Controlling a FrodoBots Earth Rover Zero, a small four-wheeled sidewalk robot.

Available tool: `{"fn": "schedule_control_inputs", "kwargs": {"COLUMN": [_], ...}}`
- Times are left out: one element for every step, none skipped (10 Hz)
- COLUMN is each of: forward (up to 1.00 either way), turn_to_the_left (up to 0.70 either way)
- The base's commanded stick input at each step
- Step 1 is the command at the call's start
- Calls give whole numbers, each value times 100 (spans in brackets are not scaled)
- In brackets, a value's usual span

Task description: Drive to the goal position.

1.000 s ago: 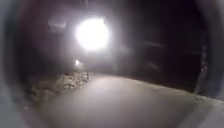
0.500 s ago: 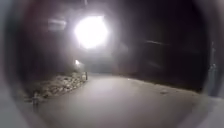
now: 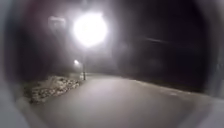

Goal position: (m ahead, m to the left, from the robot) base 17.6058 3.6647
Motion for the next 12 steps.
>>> {"fn": "schedule_control_inputs", "kwargs": {"forward": [100, 100, 100, 100, 100, 100, 100, 100, 100, 100, 100, 100], "turn_to_the_left": [3, 3, 4, 4, 5, 9, 12, 11, 6, 5, 5, 5]}}
